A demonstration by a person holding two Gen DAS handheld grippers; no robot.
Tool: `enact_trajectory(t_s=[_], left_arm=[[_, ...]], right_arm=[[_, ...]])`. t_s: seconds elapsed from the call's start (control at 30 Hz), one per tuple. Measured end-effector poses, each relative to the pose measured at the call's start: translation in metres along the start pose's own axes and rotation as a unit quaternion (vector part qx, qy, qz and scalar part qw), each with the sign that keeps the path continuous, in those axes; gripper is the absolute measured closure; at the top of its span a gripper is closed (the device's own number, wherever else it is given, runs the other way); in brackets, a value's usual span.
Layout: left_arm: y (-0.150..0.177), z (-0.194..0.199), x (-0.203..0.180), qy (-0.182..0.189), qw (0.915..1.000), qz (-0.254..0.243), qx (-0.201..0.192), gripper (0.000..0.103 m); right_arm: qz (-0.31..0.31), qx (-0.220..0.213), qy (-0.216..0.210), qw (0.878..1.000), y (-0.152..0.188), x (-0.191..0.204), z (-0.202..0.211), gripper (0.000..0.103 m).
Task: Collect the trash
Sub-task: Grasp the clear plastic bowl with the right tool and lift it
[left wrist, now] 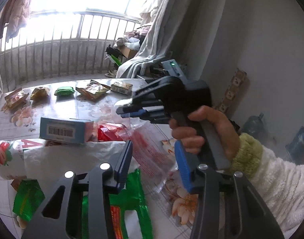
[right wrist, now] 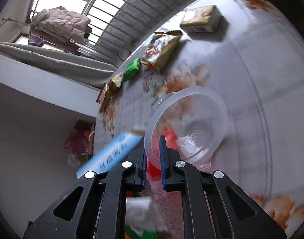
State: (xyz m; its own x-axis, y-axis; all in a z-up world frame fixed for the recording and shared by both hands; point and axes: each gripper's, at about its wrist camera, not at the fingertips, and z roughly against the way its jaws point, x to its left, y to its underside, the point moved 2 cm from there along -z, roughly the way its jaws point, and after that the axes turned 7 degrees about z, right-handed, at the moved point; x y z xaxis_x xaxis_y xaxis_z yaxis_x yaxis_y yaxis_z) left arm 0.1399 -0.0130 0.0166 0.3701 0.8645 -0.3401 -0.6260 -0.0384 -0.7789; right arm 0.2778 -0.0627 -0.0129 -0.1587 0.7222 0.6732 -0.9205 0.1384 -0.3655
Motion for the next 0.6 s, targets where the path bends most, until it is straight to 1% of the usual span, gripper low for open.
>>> enact_trajectory(t_s=[0.1, 0.2, 0.43, 0.5, 0.6], left_arm=[[0.007, 0.002, -0.007, 0.005, 0.9999, -0.008, 0.010, 0.060], [0.020, 0.005, -0.015, 0.017, 0.9993, -0.012, 0.031, 0.060], [0.069, 0.003, -0.028, 0.035, 0.9939, -0.007, 0.105, 0.060], [0.081, -0.002, -0.030, 0.040, 0.9908, 0.002, 0.129, 0.060], [0.088, -0.009, -0.033, 0.038, 0.9883, 0.015, 0.147, 0.061]], right_arm=[[-0.008, -0.011, 0.002, 1.000, 0.023, -0.007, 0.021, 0.093], [-0.025, -0.024, -0.002, 0.999, 0.051, -0.016, 0.043, 0.092], [-0.056, -0.071, -0.010, 0.996, 0.120, -0.026, 0.087, 0.091], [-0.062, -0.082, -0.014, 0.995, 0.130, -0.028, 0.093, 0.091], [-0.061, -0.104, -0.014, 0.993, 0.137, -0.029, 0.101, 0.091]])
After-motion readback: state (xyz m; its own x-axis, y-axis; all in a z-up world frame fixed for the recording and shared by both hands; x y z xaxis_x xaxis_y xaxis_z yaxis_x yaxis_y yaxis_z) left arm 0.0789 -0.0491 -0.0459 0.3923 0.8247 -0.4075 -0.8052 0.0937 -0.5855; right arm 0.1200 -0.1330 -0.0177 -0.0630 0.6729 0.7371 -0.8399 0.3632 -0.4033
